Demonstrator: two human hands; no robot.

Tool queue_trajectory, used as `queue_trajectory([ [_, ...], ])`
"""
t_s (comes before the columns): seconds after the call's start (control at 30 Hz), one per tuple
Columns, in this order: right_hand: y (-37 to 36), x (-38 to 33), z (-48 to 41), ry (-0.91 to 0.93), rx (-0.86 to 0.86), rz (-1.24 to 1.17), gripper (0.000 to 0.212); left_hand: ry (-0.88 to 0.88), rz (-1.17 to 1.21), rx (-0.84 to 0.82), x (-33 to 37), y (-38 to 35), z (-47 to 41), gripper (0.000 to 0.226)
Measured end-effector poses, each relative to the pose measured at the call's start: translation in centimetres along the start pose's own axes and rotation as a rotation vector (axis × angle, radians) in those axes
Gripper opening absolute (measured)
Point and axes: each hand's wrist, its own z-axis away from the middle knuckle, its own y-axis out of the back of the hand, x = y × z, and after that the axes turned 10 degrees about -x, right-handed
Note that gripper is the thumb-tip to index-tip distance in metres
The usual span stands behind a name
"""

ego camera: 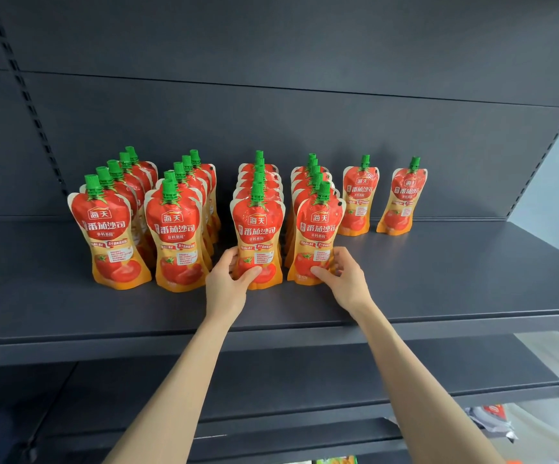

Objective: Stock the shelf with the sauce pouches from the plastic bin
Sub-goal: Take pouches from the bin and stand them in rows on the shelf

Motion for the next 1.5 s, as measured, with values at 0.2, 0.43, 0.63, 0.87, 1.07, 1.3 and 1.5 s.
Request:
queue_trajectory([
  [0.2,0.0,0.0,0.2,0.001,-0.009,0.012,0.038,0.005,-0.012,-0.006,0.2,0.1,0.2,0.052],
  [0.43,-0.3,-0.2,0.7,-0.047,0.018,0.095,0.050,0.031,-0.038,0.001,0.6,0.0,0.7,0.058],
  [0.63,-0.2,0.5,3.4,0.019,0.178,0.259,0.049,-0.004,-0.183,0.121,1.0,-0.5,3.1,0.055],
  [0.87,3.6,1.7,10.0,0.052,0.311,0.229,0.032,-0.237,-0.243,0.035,4.9,-3.7,7.5,0.035],
  [1.07,9.9,6.5,20.2,-0.049,0.422,0.241,0.024,-0.381,-0.226,-0.270,8.3,-11.3,13.5,0.031],
  [1.3,18.0,14.4,35.6,-0.289,0.518,0.371,0.017,-0.309,-0.197,-0.610,9.5,-25.0,24.5,0.031],
  [1.5,23.0,19.9,45.4,-0.539,0.553,0.335,0.022,-0.273,-0.216,-0.915,9.6,-35.1,32.2,0.032],
])
